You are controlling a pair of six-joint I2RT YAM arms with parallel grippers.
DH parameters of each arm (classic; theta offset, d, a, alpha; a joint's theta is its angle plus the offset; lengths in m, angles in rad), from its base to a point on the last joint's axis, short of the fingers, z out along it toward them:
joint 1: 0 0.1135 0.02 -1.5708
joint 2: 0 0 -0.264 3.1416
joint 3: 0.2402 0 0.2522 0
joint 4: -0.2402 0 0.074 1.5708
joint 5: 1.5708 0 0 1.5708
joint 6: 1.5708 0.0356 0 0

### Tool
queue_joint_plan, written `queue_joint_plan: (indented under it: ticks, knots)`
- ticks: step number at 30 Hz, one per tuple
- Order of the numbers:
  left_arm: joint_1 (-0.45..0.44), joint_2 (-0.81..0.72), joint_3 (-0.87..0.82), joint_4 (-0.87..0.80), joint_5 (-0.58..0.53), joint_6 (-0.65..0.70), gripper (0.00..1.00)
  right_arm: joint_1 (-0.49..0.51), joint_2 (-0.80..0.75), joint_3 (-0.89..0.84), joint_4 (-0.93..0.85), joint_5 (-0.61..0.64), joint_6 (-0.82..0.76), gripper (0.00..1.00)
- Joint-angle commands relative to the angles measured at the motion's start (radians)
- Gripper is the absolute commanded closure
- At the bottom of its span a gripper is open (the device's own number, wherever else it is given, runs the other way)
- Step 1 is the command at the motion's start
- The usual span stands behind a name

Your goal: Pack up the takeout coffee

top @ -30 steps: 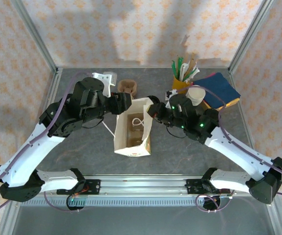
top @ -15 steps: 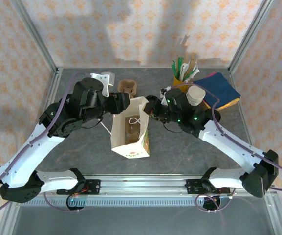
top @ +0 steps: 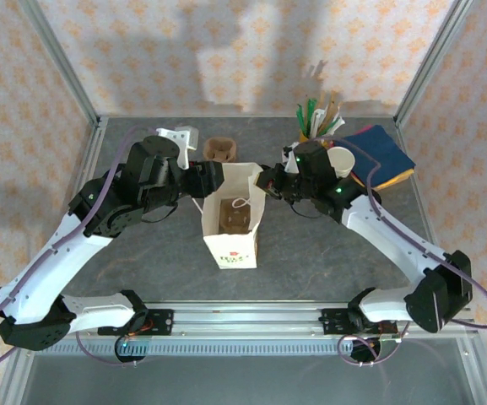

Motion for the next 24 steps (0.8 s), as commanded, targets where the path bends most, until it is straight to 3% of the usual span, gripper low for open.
queue_joint_plan:
  ticks: [1, 15, 19, 24]
  knots:
    - [0.013, -0.031, -0.030, 0.035, 0.007, -0.004, 0.52, -0.018, 0.016, 0.041, -0.030, -0.060, -0.061, 0.98]
    - [0.016, -0.030, -0.050, 0.041, 0.010, -0.004, 0.52, -0.058, 0.078, 0.139, -0.133, -0.007, -0.210, 0.96]
    - [0.019, -0.030, -0.052, 0.038, 0.005, -0.004, 0.52, -0.061, 0.086, 0.151, -0.136, -0.003, -0.229, 0.92]
    - [0.026, -0.035, -0.056, 0.038, -0.010, -0.005, 0.52, -0.066, 0.097, 0.199, -0.186, 0.039, -0.249, 0.79]
